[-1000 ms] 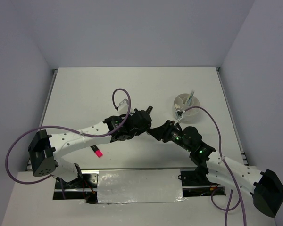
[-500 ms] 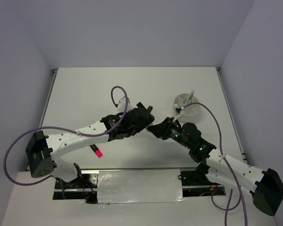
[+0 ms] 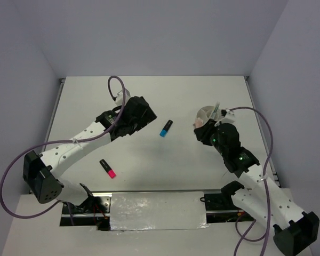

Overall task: Sort the stationery into containers
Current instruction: Pick up the stationery from the center of the board, then place the stationery in the storage box.

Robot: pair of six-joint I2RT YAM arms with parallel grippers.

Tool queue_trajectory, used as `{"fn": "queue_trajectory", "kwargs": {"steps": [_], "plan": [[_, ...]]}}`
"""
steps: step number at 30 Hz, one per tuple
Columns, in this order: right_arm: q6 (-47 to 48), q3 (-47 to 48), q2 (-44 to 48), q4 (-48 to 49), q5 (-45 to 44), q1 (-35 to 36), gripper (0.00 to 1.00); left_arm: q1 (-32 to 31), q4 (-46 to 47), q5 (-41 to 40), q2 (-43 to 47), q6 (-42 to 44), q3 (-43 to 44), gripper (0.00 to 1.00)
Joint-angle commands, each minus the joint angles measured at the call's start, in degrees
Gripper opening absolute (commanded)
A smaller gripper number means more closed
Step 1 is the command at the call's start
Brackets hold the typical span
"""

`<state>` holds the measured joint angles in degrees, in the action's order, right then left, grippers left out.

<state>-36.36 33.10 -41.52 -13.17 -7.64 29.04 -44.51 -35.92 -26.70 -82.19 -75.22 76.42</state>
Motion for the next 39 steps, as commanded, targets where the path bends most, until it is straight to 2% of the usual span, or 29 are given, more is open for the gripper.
{"fn": "queue_trajectory", "kwargs": {"steps": [1, 5, 6, 9, 10, 13, 16, 18, 23, 35, 39], "plan": [[5.9, 5.3, 1.8, -8.7, -4.9, -8.3, 0.0, 0.7, 0.2, 0.9, 5.2, 15.1, -1.7, 0.99], [11.5, 11.4, -1.7, -11.8, -8.1, -16.1, 0.0, 0.7, -2.1, 2.3, 10.8, 24.8, -3.5, 0.99], [12.4, 12.2, -2.8, -11.8, -7.7, -19.9, 0.0, 0.7, -2.9, 2.8, 11.8, 26.9, -3.9, 0.99], [15.8, 14.5, -7.6, -9.7, 0.1, -27.0, 0.0, 0.7, -4.7, 5.0, 16.0, 34.0, -5.5, 0.99], [16.3, 14.9, -8.8, -7.9, 1.4, -31.3, 0.0, 0.7, -5.9, 5.9, 17.0, 37.0, -5.8, 0.99], [17.5, 16.1, -13.8, -5.3, 4.4, -36.5, 0.0, 0.7, -7.9, 7.3, 20.7, 42.8, -7.3, 0.99], [18.1, 16.6, -17.8, -2.5, 10.2, -40.4, 0.0, 0.7, -6.1, 8.2, 24.8, 48.0, -11.0, 0.99], [19.0, 16.4, -19.4, -0.8, 15.7, -41.4, 0.0, 0.7, -5.0, 7.7, 27.8, 48.3, -14.5, 0.99], [19.1, 17.6, -25.4, 1.5, 18.0, -42.2, 0.0, 0.7, -3.7, 9.4, 30.7, 48.5, -19.5, 0.99], [18.8, 19.6, -31.8, 3.5, 23.4, -42.7, 0.0, 0.7, -3.0, 10.9, 31.0, 49.4, -19.9, 0.99], [18.4, 18.9, -31.9, 3.2, 22.2, -42.7, 0.01, 0.7, -3.1, 10.5, 31.1, 49.4, -19.8, 0.99]]}}
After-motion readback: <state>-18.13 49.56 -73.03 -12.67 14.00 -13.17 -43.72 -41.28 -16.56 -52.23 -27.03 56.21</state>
